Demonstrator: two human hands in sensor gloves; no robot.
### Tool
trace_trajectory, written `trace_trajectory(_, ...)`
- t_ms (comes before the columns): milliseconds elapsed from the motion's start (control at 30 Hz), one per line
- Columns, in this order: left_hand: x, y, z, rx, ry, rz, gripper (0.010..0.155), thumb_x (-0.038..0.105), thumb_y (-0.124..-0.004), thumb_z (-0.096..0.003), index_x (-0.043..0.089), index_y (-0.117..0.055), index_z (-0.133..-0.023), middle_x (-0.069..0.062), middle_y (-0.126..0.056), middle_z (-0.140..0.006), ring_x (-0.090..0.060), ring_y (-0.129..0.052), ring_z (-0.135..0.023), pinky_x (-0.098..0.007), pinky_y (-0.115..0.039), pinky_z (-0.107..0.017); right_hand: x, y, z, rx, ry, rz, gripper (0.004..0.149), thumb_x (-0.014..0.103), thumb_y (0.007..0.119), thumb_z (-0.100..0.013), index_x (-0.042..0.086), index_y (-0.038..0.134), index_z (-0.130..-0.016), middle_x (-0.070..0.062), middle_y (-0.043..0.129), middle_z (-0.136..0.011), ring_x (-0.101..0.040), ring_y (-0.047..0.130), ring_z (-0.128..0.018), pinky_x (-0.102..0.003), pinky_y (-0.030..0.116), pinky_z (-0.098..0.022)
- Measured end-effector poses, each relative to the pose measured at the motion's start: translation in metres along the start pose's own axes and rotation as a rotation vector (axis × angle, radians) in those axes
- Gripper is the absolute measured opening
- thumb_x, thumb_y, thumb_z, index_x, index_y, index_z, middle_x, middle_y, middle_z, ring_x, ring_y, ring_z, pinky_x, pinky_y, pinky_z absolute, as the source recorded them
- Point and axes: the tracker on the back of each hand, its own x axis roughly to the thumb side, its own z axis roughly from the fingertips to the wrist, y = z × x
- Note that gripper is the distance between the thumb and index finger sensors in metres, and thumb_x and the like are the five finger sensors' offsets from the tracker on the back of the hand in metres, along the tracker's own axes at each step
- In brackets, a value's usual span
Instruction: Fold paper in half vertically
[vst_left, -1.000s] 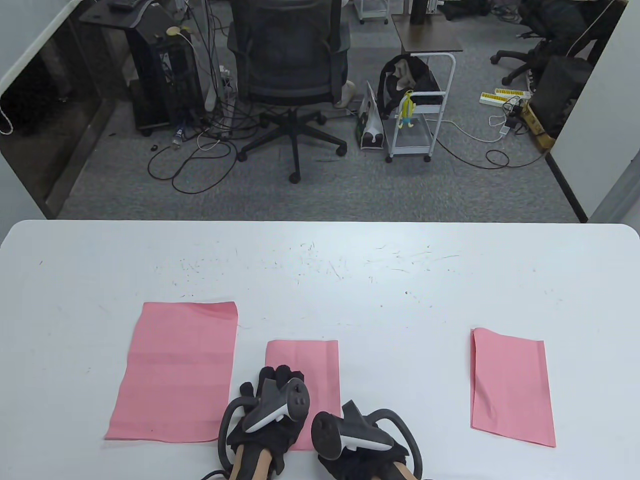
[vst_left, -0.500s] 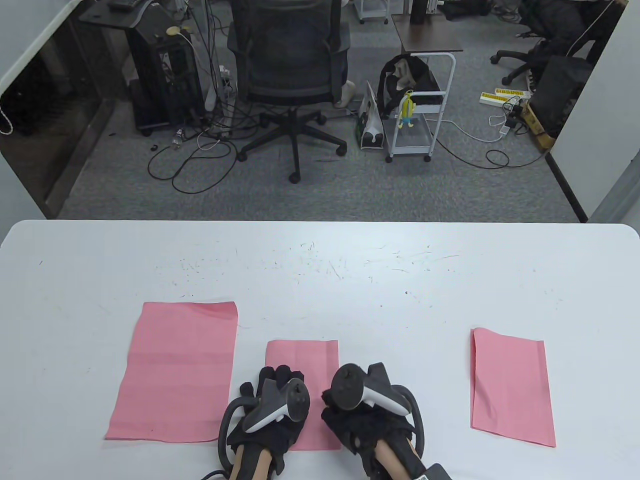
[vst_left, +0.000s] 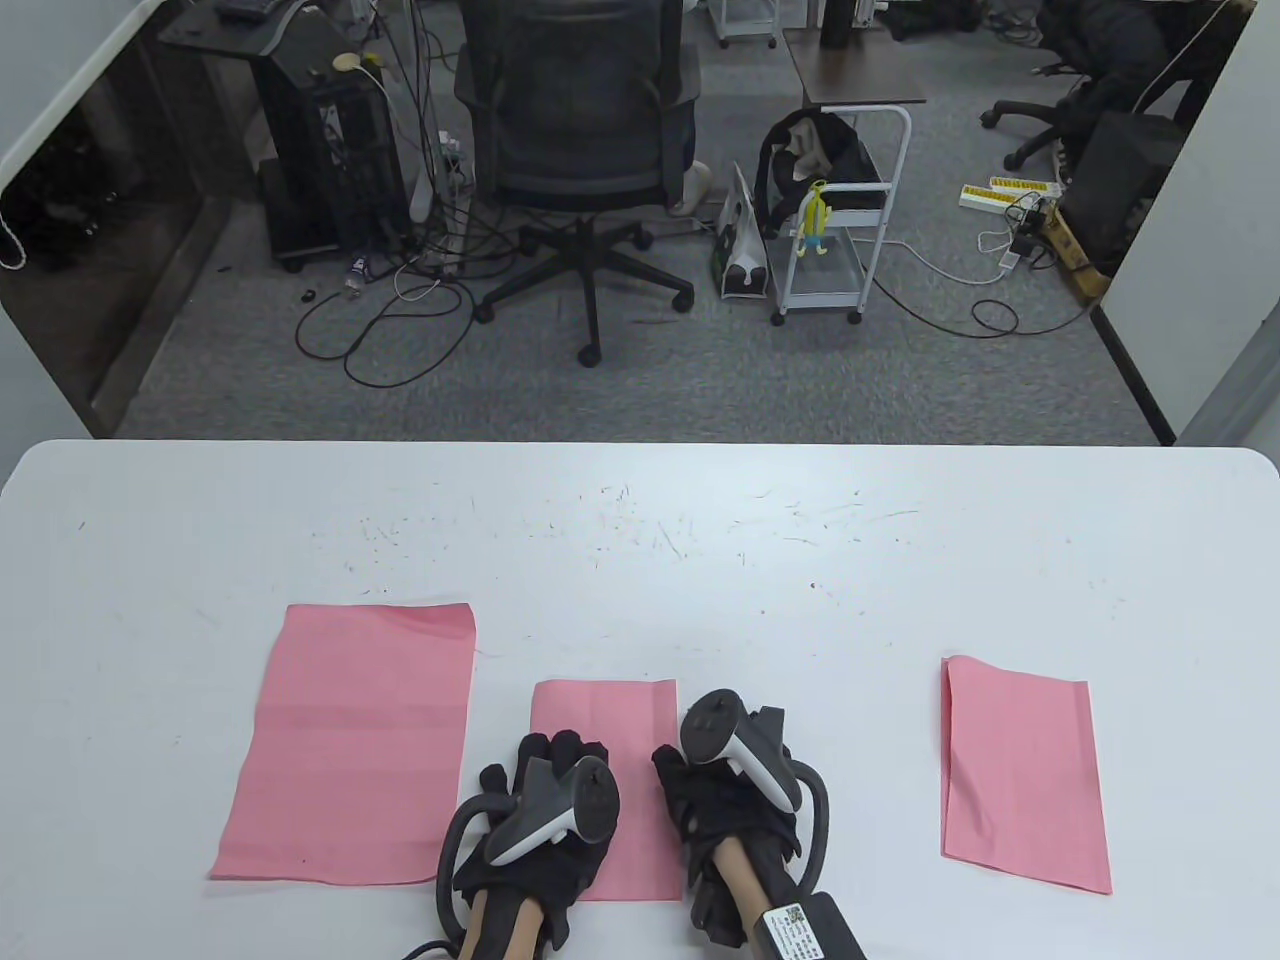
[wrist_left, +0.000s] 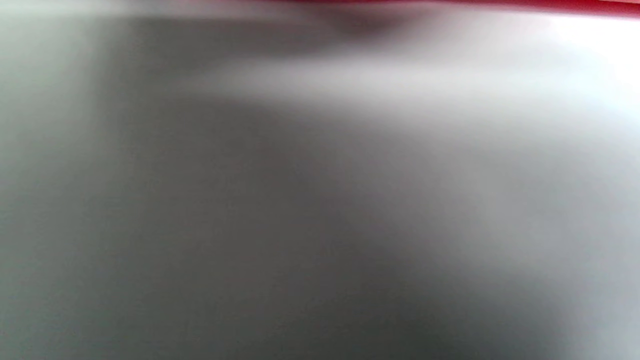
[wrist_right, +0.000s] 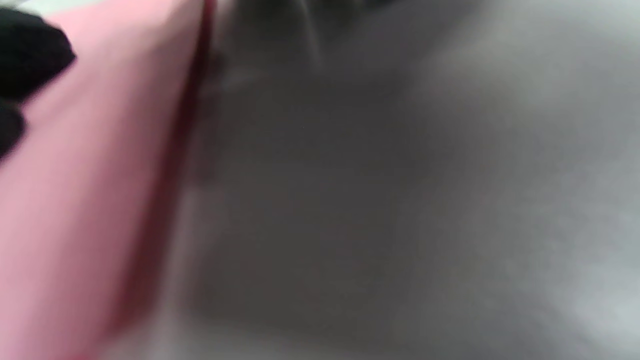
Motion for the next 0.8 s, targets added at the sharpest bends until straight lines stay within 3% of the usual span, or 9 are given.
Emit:
trace_trajectory(67,0.000,0.000,0.000,0.000,0.000,0.000,0.072,0.054,-0.040,-0.0597,0.027,-0.007,-0.118,-0.007,-0.001,-0.125,-0.042,-0.004,-0.116,-0.074,-0.020,-0.080,0.000,0.003,0.002,-0.039,-0.010,0.057,0.071,0.059,0.052,-0.046,0.027,0.033,-0.107,-0.007,0.023,-0.116,-0.042,0.024,-0.105,-0.062,0.029,-0.075)
trace_trajectory(300,0.000,0.000,0.000,0.000,0.000,0.001,0.072,0.054,-0.040,-0.0597,0.027,-0.007,-0.118,-0.007,-0.001,-0.125,-0.042,-0.004,-0.116,-0.074,-0.020,-0.079,0.008,0.009,0.007,-0.018,-0.065,0.066,0.072,0.059,0.053,-0.047,0.028,0.029,-0.107,-0.007,0.021,-0.115,-0.043,0.021,-0.105,-0.063,0.026,-0.074)
trace_trajectory(467,0.000,0.000,0.000,0.001,-0.001,0.002,0.072,0.054,-0.040,-0.0598,0.027,-0.007,-0.118,-0.007,-0.001,-0.125,-0.042,-0.004,-0.116,-0.074,-0.020,-0.079,0.018,0.009,0.015,-0.027,-0.126,0.039,0.070,0.055,0.057,-0.048,0.034,0.024,-0.106,-0.004,0.033,-0.116,-0.039,0.029,-0.106,-0.063,0.027,-0.075)
trace_trajectory(633,0.000,0.000,0.000,-0.001,-0.002,0.002,0.072,0.054,-0.040,-0.0597,0.027,-0.007,-0.118,-0.007,-0.001,-0.125,-0.042,-0.004,-0.116,-0.074,-0.019,-0.079,0.026,0.005,0.025,-0.052,-0.185,0.013,0.068,0.052,0.061,-0.049,0.033,0.030,-0.106,0.001,0.052,-0.111,-0.030,0.051,-0.104,-0.056,0.043,-0.077)
trace_trajectory(800,0.000,0.000,0.000,-0.002,-0.002,0.002,0.072,0.054,-0.040,-0.0597,0.027,-0.007,-0.118,-0.007,-0.001,-0.125,-0.042,-0.004,-0.116,-0.074,-0.019,-0.079,0.022,-0.001,0.027,-0.018,-0.241,-0.143,0.068,0.050,0.061,-0.050,0.031,0.030,-0.106,0.001,0.056,-0.109,-0.025,0.064,-0.097,-0.046,0.057,-0.074)
